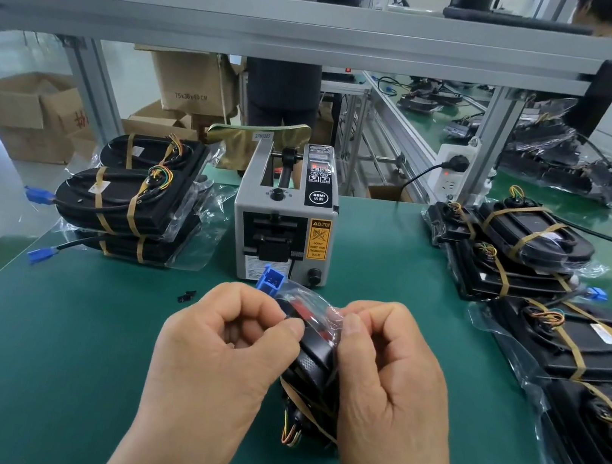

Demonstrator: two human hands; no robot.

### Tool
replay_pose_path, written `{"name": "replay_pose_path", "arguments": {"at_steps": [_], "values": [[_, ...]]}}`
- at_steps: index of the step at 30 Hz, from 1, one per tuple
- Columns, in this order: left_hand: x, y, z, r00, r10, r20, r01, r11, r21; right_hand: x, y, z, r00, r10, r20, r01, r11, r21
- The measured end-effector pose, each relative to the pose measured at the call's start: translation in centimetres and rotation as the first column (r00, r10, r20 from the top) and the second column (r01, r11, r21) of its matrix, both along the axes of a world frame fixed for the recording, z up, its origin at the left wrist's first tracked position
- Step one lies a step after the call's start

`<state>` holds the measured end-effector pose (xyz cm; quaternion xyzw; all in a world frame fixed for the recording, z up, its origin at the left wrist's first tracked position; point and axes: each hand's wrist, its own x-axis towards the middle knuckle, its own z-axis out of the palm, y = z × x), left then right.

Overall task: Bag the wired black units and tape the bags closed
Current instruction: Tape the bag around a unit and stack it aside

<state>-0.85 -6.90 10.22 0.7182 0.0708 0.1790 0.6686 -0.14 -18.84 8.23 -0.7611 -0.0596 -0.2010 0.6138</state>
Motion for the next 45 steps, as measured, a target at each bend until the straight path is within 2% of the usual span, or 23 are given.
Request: {"name": "replay_pose_path", "arguments": {"at_steps": [7, 13, 18, 24, 29, 33, 37, 39, 42, 43, 45], "values": [[0.4, 0.1, -0.6, 1.0, 0.016, -0.023, -0.017, 0.999, -0.029, -0.1, 0.1, 0.1, 1.0, 0.015, -0.016, -0.015, 0.999, 0.029], [0.8, 0.1, -0.9, 0.998, 0.049, -0.034, -0.048, 0.998, 0.051, 0.1, 0.0, -0.2, 0.999, -0.006, 0.032, 0.006, 1.0, -0.015], [1.5, 0.5, -0.6, 1.0, 0.003, -0.014, -0.003, 1.0, -0.003, 0.1, 0.0, -0.3, 1.0, -0.006, 0.015, 0.006, 1.0, -0.012], [1.3, 0.3, -0.9, 1.0, -0.004, -0.018, 0.006, 0.997, 0.083, 0.2, -0.2, -0.3, 0.999, -0.022, 0.025, 0.022, 1.0, -0.009], [1.5, 1.3, -1.0, 0.994, -0.099, -0.036, 0.095, 0.992, -0.085, 0.3, -0.3, -0.3, 0.999, -0.037, 0.014, 0.037, 0.999, -0.004], [1.6, 1.2, -1.5, 0.995, -0.102, -0.001, 0.101, 0.985, -0.139, 0.2, -0.4, -0.1, 0.999, -0.049, -0.013, 0.049, 0.999, -0.003], [1.5, 0.7, -1.7, 0.997, -0.074, 0.026, 0.077, 0.986, -0.147, -0.1, -0.3, 0.5, 0.986, 0.107, -0.125, -0.109, 0.994, -0.009], [1.3, 0.8, -1.9, 0.995, -0.102, 0.018, 0.104, 0.982, -0.158, 0.1, -0.6, 0.9, 0.968, 0.14, -0.207, -0.175, 0.972, -0.159], [1.0, 1.7, -2.1, 0.993, -0.119, 0.017, 0.12, 0.989, -0.088, 0.6, -1.4, 1.6, 0.955, 0.194, -0.223, -0.267, 0.891, -0.368], [0.9, 2.2, -2.3, 0.995, -0.098, 0.028, 0.099, 0.994, -0.055, 0.8, -1.8, 1.7, 0.954, 0.215, -0.21, -0.282, 0.886, -0.369], [1.0, 3.4, -2.8, 0.997, -0.065, 0.038, 0.063, 0.997, 0.042, 1.1, -2.9, 1.6, 0.94, 0.287, -0.185, -0.33, 0.903, -0.275]]}}
